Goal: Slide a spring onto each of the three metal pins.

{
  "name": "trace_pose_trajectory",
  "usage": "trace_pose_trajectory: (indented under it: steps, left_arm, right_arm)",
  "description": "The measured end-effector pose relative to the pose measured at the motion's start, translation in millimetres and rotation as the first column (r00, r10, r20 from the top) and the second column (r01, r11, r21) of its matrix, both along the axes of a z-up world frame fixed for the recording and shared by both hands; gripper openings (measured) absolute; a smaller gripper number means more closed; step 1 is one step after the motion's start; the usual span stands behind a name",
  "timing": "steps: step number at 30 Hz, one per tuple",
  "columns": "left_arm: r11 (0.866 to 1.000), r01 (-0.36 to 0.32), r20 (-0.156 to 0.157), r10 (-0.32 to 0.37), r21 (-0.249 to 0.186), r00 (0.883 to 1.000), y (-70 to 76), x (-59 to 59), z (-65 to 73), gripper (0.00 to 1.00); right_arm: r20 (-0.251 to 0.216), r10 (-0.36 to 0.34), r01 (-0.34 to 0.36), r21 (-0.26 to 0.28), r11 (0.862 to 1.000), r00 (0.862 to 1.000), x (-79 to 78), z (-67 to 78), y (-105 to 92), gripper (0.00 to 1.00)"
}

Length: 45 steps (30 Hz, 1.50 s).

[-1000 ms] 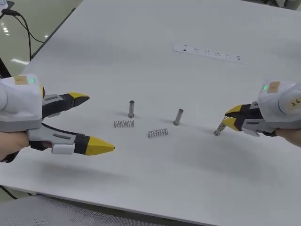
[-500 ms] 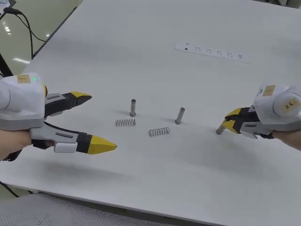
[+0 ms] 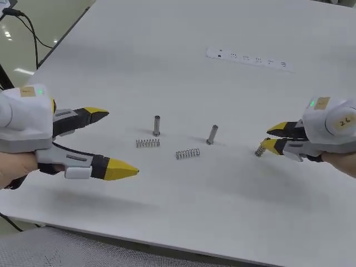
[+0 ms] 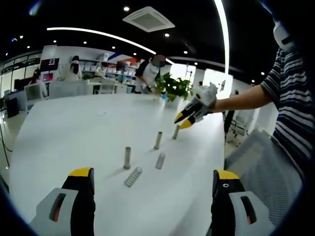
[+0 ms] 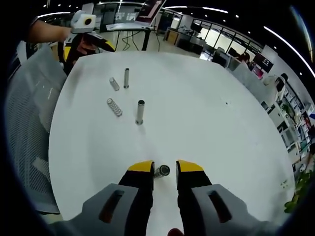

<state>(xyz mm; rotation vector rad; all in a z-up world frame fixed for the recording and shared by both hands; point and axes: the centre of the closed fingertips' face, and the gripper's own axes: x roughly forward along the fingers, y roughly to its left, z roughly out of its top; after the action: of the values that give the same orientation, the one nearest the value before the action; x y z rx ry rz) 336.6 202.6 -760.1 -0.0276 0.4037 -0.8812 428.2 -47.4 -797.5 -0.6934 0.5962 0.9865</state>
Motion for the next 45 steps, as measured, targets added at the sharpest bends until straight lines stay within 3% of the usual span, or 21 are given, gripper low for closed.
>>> trace_pose_trajectory:
  steps: [6,9,11,17,20,22,34,45]
  left_arm:
    - [1.0,-0.003,0.003,0.003,-0.001,1.0,0.2,0.4,1.4,0.97]
    - [1.0,-0.005,0.003,0.005,-0.004,1.0,-0.2,0.4,1.9,0.97]
    - [1.0,-0.005,0.003,0.005,-0.004,1.0,-0.6,0.0,2.0,0.98]
    - [1.0,-0.005,0.0,0.005,-0.008,1.0,-1.3,-0.9,1.4,0.98]
    - [1.0,-0.002,0.001,0.002,-0.007,1.0,-2.3,-1.7,1.7,0.98]
    - [1.0,-0.002,0.002,0.002,-0.008,1.0,-2.3,-1.5,2.3,0.98]
    - [1.0,-0.007,0.006,0.007,-0.006,1.0,-0.7,-0.7,3.7,0.98]
    - [1.0,-0.003,0.006,0.003,-0.003,1.0,-1.4,-0.6,3.0,0.97]
  right_arm:
    - [0.004,-0.03,0.03,0.037,0.999,1.0,-3.9,3.7,-1.3,0.17]
    - [-0.001,-0.069,0.069,0.094,0.993,0.998,-5.6,9.0,-0.4,0.18]
    - [-0.018,-0.094,0.095,0.147,0.985,0.995,-7.4,12.6,1.4,0.19]
    - [-0.072,-0.161,0.173,0.235,0.956,0.984,-11.3,15.6,-3.9,0.2]
    - [-0.1,-0.193,0.214,0.298,0.93,0.976,-12.9,20.3,-4.9,0.2]
    - [-0.118,-0.201,0.228,0.316,0.921,0.973,-15.8,21.9,-5.3,0.2]
    - [-0.147,-0.194,0.234,0.347,0.908,0.97,-32.2,19.6,1.5,0.2]
    - [-0.149,-0.144,0.184,0.298,0.937,0.978,-35.5,15.3,7.1,0.19]
